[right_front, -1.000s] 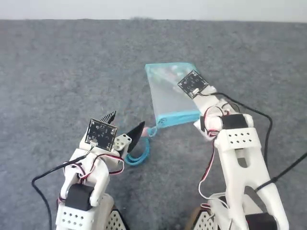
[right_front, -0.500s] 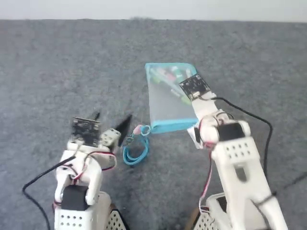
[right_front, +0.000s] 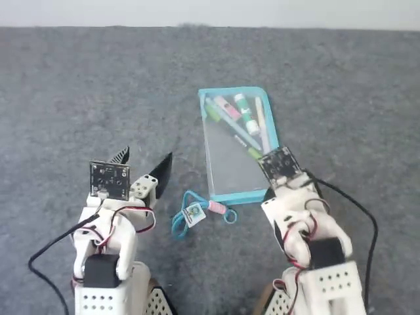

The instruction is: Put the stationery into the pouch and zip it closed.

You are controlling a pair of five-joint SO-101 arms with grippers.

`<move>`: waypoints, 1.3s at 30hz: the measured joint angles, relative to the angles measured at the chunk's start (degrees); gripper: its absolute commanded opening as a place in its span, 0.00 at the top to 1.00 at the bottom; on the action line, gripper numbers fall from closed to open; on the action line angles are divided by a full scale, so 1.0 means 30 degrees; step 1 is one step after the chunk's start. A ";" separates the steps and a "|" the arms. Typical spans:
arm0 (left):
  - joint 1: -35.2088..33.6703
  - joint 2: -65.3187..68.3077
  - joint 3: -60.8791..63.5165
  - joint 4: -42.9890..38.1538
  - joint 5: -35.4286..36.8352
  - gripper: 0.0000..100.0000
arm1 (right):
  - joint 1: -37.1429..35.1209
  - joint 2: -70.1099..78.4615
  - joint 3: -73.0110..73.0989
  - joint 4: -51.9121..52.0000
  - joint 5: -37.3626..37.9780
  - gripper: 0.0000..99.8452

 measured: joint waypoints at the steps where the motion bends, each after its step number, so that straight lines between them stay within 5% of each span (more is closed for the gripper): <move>1: 0.0000 0.0088 0.0381 0.0000 0.0000 0.71 | 0.0147 -0.0733 0.0469 0.0000 0.0000 0.72; 10: -0.0733 -0.0381 0.0879 0.0000 0.0410 0.71 | 0.2901 -0.6418 0.4601 0.1231 0.0000 0.72; 27: -0.4952 -0.0381 0.2930 0.0205 0.1231 0.71 | 0.7824 -0.6418 0.5363 0.4308 0.0000 0.72; 39: -0.4923 -0.0381 0.2930 0.6945 0.1231 0.71 | 0.9377 -0.6418 0.5363 0.5363 0.0000 0.72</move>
